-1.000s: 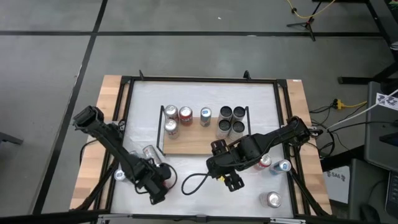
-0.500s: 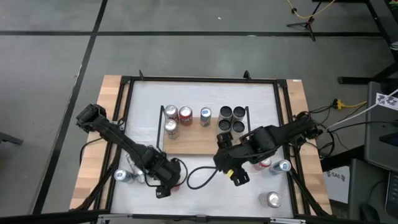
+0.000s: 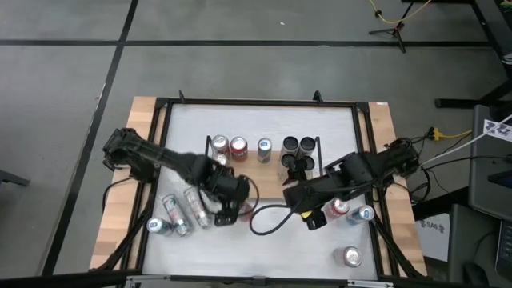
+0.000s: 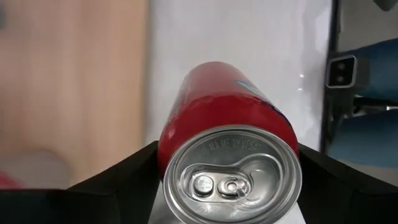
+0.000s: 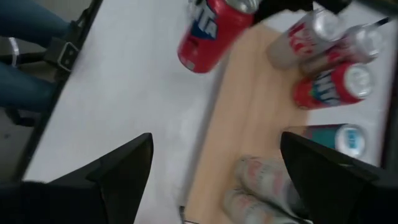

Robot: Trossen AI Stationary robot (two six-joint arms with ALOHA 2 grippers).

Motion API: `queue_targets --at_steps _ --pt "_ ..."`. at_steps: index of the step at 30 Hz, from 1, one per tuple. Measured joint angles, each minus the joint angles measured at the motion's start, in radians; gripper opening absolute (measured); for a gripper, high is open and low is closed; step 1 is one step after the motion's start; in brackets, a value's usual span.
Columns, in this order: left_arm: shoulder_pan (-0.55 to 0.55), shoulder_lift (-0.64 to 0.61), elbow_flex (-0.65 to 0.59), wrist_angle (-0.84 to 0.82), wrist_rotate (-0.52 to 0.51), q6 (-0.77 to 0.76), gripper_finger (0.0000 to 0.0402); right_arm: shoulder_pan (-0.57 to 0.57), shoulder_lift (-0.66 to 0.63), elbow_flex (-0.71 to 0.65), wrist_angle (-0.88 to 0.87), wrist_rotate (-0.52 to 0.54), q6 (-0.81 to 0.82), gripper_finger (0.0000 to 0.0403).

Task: Place canned beverage on shelf
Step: Put the left red soda can on the shelf aligned with the other red soda can

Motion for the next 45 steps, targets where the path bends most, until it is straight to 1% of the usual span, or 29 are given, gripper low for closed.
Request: queue_targets --at_steps 3,5,12,22,25,34,39,45 --pt "0.059 -0.001 0.042 -0.048 -0.011 0.083 0.0294 -0.011 -0.028 0.000 0.001 0.034 -0.036 0.0347" --pt "0.101 -0.001 0.067 -0.076 -0.013 0.121 0.0294 -0.032 -0.047 0.000 0.002 0.031 -0.050 0.0347" --pt "0.227 -0.002 0.100 -0.107 -0.017 0.262 0.0294 -0.156 -0.102 0.000 0.005 0.023 -0.073 0.0347" --pt "0.348 -0.002 0.100 -0.120 -0.017 0.432 0.0295 -0.306 -0.105 0.000 0.012 -0.075 -0.174 0.0347" --pt "0.368 -0.002 0.096 -0.147 -0.018 0.462 0.0295 -0.346 -0.105 0.000 0.032 -0.104 -0.181 0.0347" --pt "0.377 -0.002 0.085 -0.166 -0.040 0.506 0.0295 -0.408 -0.098 -0.001 0.038 -0.107 -0.182 0.0347" --pt "0.377 0.009 0.084 -0.157 -0.041 0.508 0.0295 -0.407 -0.083 -0.001 0.060 -0.107 -0.182 0.0347" --pt "0.369 0.076 0.084 -0.163 -0.027 0.509 0.0295 -0.406 -0.078 -0.009 0.061 -0.107 -0.182 0.0347"
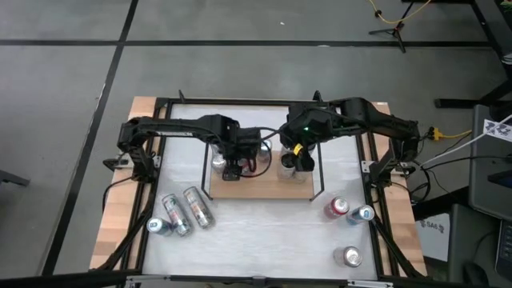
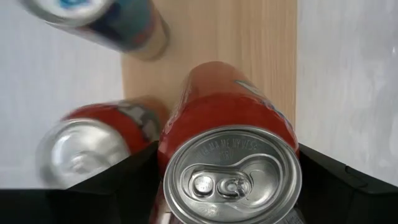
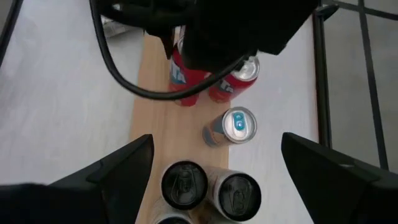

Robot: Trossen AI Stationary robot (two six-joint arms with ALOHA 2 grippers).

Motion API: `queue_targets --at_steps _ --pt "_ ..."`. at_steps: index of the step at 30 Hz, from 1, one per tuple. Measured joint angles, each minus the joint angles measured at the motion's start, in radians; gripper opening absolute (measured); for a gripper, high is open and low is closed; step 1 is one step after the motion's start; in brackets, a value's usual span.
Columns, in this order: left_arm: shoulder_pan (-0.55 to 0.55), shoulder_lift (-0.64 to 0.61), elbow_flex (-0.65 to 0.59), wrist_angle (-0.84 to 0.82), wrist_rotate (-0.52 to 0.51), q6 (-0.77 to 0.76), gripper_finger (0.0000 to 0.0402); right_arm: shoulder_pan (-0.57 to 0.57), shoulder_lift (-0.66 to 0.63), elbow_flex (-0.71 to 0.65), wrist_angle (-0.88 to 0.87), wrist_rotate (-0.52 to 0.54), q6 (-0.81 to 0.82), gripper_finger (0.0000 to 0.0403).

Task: Place canned beverage on shelf
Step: Put the left red soda can on the shelf aligned with the other red soda can

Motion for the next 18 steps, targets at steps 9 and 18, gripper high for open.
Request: queue_targets --at_steps 9,18 --pt "-0.006 0.052 -0.001 -0.024 0.004 -0.005 0.0295 0.000 0.001 -0.068 -0.011 0.000 0.000 0.0347" --pt "-0.006 0.052 -0.001 -0.061 -0.001 -0.024 0.0295 0.000 0.001 -0.152 -0.008 0.000 0.000 0.0347"
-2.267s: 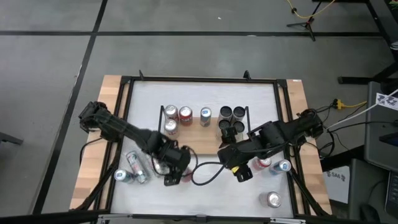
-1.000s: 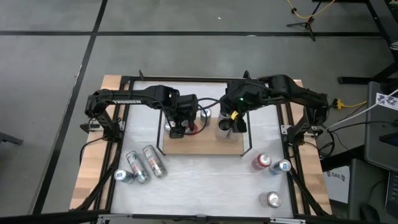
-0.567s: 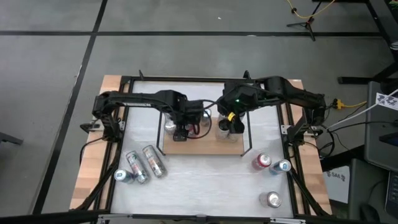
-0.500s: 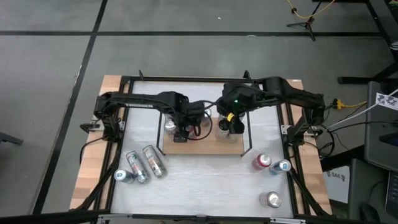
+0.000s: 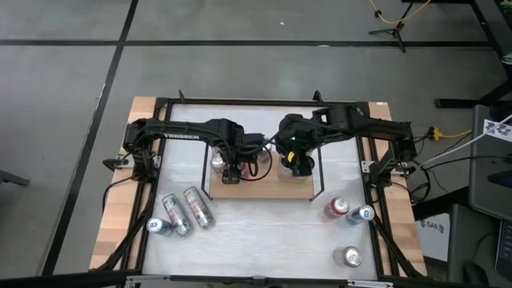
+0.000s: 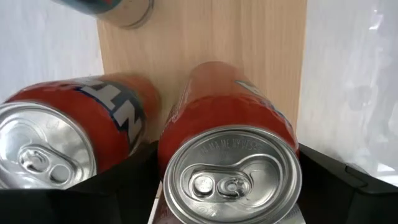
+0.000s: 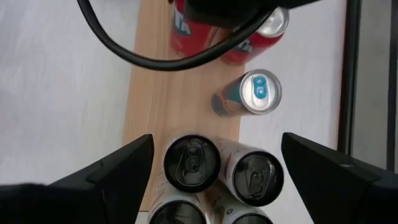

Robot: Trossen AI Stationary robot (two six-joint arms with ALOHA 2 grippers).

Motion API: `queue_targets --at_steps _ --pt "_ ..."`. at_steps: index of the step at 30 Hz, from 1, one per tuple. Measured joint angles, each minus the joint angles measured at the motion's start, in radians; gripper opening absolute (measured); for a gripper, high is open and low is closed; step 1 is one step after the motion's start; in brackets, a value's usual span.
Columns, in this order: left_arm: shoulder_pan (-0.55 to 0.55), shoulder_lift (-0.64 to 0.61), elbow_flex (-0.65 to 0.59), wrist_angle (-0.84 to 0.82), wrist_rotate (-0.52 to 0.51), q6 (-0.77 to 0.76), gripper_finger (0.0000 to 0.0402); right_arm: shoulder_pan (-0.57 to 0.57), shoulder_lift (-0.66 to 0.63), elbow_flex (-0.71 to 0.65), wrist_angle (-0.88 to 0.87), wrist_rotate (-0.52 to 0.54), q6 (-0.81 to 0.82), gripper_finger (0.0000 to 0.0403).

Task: Place canned beverage on shelf
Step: Put the left red soda can on the shelf aligned with the other red soda can

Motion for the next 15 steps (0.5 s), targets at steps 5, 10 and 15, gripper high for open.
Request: queue_targets --at_steps 5,10,15 --pt "0.000 0.000 0.000 0.002 -0.022 0.000 0.0295 0.000 0.000 -0.013 -0.001 0.000 0.000 0.0347" --pt "0.000 0.000 0.000 0.002 -0.022 0.000 0.0295 0.000 0.000 -0.013 0.001 0.000 0.000 0.0347" --pt "0.000 0.000 0.000 0.003 -0.022 -0.001 0.0295 0.000 0.000 -0.013 0.001 0.000 0.000 0.0347"
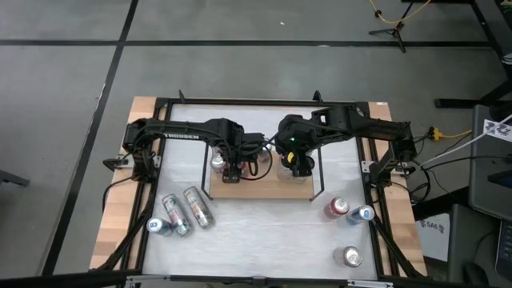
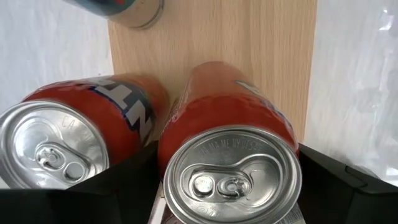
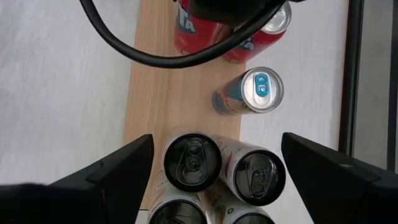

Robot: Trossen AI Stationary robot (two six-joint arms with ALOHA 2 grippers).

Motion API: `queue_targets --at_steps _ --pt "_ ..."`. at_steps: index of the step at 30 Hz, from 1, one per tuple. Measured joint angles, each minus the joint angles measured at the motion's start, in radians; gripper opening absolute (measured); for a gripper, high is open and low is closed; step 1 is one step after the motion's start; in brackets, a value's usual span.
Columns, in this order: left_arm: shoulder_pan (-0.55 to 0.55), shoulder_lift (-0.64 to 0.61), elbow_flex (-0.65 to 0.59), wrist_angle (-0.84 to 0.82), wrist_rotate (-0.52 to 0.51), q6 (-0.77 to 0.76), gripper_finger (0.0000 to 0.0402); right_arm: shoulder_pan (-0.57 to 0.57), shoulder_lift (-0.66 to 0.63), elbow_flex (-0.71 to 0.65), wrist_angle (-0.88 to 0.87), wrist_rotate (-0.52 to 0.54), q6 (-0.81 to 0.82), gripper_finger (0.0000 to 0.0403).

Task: Place canned beverage on shelf
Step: Put the left red soda can on the shelf aligned with the other red soda can

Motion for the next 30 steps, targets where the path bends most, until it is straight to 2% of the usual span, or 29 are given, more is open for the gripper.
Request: queue_targets --at_steps 30 --pt "0.000 0.000 0.000 0.032 0.000 -0.005 0.0306 0.000 0.000 0.000 0.000 0.000 0.000 0.0347"
